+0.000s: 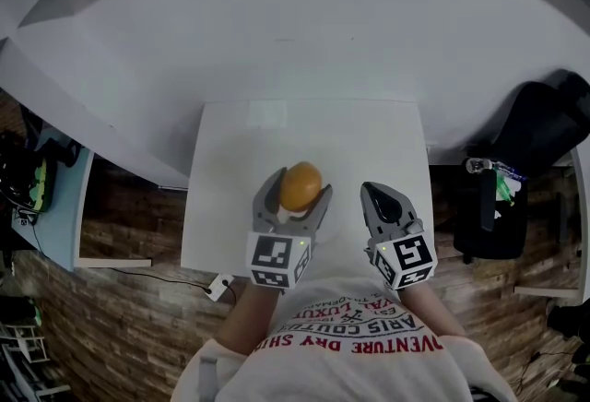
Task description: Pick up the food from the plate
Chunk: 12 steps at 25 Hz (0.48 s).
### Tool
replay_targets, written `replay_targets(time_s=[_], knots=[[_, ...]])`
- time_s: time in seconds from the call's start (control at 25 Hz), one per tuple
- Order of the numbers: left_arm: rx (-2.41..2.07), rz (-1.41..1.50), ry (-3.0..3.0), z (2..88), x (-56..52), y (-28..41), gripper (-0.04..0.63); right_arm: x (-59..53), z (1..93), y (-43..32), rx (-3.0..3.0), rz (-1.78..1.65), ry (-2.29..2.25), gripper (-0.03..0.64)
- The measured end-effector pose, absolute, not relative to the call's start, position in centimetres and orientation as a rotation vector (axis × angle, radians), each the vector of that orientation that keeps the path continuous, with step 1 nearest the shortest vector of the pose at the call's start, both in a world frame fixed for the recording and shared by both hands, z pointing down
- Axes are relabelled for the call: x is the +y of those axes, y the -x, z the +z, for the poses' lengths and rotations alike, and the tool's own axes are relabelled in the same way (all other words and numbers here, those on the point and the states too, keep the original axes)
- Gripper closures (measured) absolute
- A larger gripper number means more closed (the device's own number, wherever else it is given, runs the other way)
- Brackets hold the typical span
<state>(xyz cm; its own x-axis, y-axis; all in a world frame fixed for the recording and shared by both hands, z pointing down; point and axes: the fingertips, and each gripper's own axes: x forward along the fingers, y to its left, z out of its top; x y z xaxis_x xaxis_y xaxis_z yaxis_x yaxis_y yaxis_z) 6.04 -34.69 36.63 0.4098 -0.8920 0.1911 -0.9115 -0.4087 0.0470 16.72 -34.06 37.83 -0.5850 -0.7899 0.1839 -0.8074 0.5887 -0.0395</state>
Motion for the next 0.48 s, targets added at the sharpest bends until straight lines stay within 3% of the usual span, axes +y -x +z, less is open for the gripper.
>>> replay_targets(time_s=[0.48], knots=[[-1.632,0.212,-2.487,36.92,-34.19,-5.91,0.235,-33.33,38.02,-16.5,-2.657,0.134,-1.336,0.612]])
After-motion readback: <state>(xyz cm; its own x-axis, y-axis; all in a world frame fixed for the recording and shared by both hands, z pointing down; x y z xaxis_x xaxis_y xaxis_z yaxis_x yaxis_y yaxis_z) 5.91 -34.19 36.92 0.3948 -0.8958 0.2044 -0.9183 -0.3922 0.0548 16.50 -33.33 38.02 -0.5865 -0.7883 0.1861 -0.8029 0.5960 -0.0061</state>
